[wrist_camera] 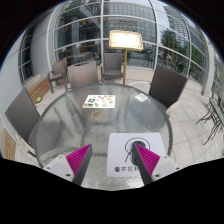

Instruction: Arrange mouse

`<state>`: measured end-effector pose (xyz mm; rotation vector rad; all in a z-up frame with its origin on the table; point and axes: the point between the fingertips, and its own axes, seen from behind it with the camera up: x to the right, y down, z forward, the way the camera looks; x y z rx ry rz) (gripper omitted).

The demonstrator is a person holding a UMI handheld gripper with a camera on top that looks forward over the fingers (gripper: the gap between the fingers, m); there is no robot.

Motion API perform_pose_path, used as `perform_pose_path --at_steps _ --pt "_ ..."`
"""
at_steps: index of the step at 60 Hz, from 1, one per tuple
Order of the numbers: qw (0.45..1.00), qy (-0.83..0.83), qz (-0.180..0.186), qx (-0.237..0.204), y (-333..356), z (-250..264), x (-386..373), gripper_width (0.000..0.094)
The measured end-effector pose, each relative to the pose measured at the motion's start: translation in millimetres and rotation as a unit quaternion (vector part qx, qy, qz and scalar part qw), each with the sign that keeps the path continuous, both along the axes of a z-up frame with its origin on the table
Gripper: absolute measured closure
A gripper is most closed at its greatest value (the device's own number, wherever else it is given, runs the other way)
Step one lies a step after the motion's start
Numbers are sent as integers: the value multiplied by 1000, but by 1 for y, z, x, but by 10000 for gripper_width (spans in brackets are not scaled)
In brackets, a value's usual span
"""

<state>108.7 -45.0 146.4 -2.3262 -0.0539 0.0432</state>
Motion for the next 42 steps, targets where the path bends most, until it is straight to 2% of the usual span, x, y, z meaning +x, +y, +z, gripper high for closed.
perform_pose_path --at_steps 15,33,42 --pt "999 9 5 49 -38 59 -53 87" --pt "998 -5 27 58 -79 71 -81 89" --pt "998 -6 26 60 -89 73 -84 88"
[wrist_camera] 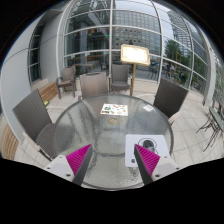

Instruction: Arrange mouse

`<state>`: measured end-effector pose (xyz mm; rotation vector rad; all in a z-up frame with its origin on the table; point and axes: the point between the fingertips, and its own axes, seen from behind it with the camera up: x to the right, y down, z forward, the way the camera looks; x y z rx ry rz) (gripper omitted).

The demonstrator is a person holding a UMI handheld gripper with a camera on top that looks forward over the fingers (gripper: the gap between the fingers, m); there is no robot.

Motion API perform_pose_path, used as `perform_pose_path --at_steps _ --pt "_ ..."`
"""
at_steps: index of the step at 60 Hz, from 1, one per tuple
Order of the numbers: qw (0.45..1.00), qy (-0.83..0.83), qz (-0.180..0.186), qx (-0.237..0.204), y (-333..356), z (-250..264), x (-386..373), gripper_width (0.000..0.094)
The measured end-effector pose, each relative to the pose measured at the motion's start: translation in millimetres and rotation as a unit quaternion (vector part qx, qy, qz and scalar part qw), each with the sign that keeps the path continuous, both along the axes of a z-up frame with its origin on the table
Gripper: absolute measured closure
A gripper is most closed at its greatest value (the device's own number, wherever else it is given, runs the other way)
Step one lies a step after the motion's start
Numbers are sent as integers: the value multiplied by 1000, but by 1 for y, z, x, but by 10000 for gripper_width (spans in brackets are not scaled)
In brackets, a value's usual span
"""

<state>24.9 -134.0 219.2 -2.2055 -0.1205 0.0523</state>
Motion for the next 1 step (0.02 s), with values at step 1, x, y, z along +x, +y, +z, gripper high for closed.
perform_pose_path --at_steps 1 --pt "1000 0 0 0 0 1 0 89"
